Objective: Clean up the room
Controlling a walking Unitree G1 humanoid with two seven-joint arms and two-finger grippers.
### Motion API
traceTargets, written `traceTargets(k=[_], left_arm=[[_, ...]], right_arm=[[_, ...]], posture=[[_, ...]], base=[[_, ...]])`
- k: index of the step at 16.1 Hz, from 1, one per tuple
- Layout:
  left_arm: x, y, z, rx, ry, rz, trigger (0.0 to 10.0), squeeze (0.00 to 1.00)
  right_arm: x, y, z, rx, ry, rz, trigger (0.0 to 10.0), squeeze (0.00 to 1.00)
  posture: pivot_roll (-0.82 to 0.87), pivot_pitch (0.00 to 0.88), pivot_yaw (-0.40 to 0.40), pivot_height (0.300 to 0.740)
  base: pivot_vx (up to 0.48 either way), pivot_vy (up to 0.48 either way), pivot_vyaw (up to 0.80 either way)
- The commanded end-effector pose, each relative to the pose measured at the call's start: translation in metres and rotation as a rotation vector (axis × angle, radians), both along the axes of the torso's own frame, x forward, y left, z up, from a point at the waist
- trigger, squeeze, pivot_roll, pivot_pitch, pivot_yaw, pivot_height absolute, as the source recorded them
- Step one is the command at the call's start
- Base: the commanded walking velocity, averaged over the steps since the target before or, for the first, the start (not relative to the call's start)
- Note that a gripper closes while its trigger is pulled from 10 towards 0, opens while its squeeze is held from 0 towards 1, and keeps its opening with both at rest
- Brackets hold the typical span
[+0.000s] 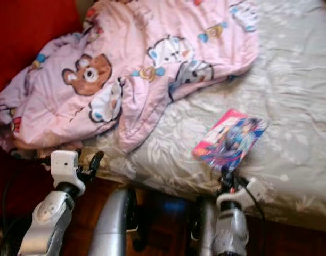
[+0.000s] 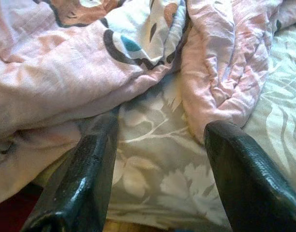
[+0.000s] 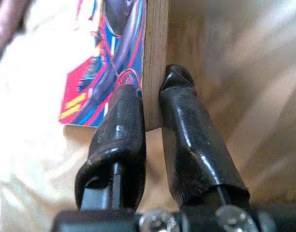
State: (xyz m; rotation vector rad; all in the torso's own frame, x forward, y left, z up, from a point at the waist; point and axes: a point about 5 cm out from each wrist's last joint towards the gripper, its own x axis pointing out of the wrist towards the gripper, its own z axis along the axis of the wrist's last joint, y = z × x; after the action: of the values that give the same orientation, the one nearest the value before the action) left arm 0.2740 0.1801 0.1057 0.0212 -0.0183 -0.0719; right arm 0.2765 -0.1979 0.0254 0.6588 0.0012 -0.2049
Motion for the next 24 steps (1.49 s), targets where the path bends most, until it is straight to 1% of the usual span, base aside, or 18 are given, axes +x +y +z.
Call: traceTargets(k=[1,3,4,5,6,7,9,11,14,16,17,18,20,22,24], left_arm=[[-0.005,0.004,-0.013,0.014,0.04,0.023,10.0,0.0],[0.0,0.002,-0.015,0.009,0.024,0.042,10.0,0.0],[0.003,0.004,-0.016,-0.007,0.016,0.062,10.0,0.0],[0.005,0.007,-0.017,-0.024,0.012,0.084,10.0,0.0],[0.009,0.011,-0.018,-0.035,0.004,0.103,10.0,0.0],[0.011,0.011,-0.019,-0.038,0.0,0.108,10.0,0.0],[0.017,0.011,-0.017,-0.045,-0.022,0.119,10.0,0.0],[0.024,0.012,-0.017,-0.044,-0.038,0.139,10.0,0.0],[0.027,0.009,-0.016,-0.048,-0.045,0.138,10.0,0.0],[0.029,0.01,-0.017,-0.044,-0.055,0.137,10.0,0.0],[0.029,0.012,-0.018,-0.042,-0.057,0.142,10.0,0.0],[0.029,0.013,-0.018,-0.042,-0.058,0.146,10.0,0.0],[0.027,0.015,-0.023,-0.046,-0.048,0.159,10.0,0.0],[0.028,0.012,-0.026,-0.055,-0.031,0.145,10.0,0.0],[0.028,0.009,-0.039,-0.069,0.037,0.125,10.0,0.0]], right_arm=[[-0.001,-0.001,0.004,-0.062,-0.008,0.002,0.0,0.0],[0.009,0.002,0.019,-0.161,-0.023,0.043,0.0,0.0],[0.01,0.005,0.022,-0.188,-0.016,0.068,1.1,0.0],[0.011,0.005,0.023,-0.249,-0.007,0.097,9.8,0.0],[0.013,0.004,0.029,-0.323,-0.016,0.121,10.0,0.0],[0.014,0.001,0.032,-0.371,-0.008,0.137,10.0,0.0],[0.016,-0.006,0.037,-0.425,0.005,0.162,10.0,0.0],[0.018,-0.008,0.037,-0.443,0.019,0.179,10.0,0.0],[0.022,-0.011,0.04,-0.423,0.018,0.163,10.0,0.0],[0.02,-0.009,0.039,-0.388,0.01,0.154,10.0,0.0],[0.017,-0.007,0.037,-0.388,0.006,0.159,10.0,0.0],[0.017,-0.007,0.035,-0.408,0.03,0.163,10.0,0.0],[0.015,-0.009,0.031,-0.396,0.052,0.15,10.0,0.0],[0.015,-0.009,0.03,-0.396,0.055,0.156,10.0,0.0],[0.014,-0.01,0.024,-0.38,0.079,0.15,10.0,0.0]], posture=[[0.16,0.256,0.036,0.61],[0.13,0.23,0.021,0.61],[0.13,0.225,0.016,0.61],[0.11,0.207,0.005,0.61],[0.09,0.184,-0.008,0.61],[0.08,0.164,-0.017,0.61],[0.06,0.141,-0.03,0.61],[0.04,0.116,-0.035,0.61],[0.02,0.087,-0.025,0.61],[0.01,0.075,-0.023,0.61],[0.01,0.069,-0.025,0.618],[0.01,0.069,-0.024,0.627],[0.01,0.058,-0.025,0.647],[0.0,0.052,-0.024,0.667],[0.0,0.042,-0.02,0.692]], base=[[0.0,0.0,0.0],[0.0,0.0,0.0],[0.0,0.0,0.0],[0.0,0.0,0.0],[0.0,0.0,0.0],[0.0,0.0,0.0],[0.0,0.0,0.0],[0.0,0.0,0.0],[0.0,0.0,0.0],[0.0,0.0,0.0],[0.0,0.0,0.0],[0.0,0.0,0.0],[0.0,0.0,0.0],[0.0,0.0,0.0],[0.0,0.0,0.0]])
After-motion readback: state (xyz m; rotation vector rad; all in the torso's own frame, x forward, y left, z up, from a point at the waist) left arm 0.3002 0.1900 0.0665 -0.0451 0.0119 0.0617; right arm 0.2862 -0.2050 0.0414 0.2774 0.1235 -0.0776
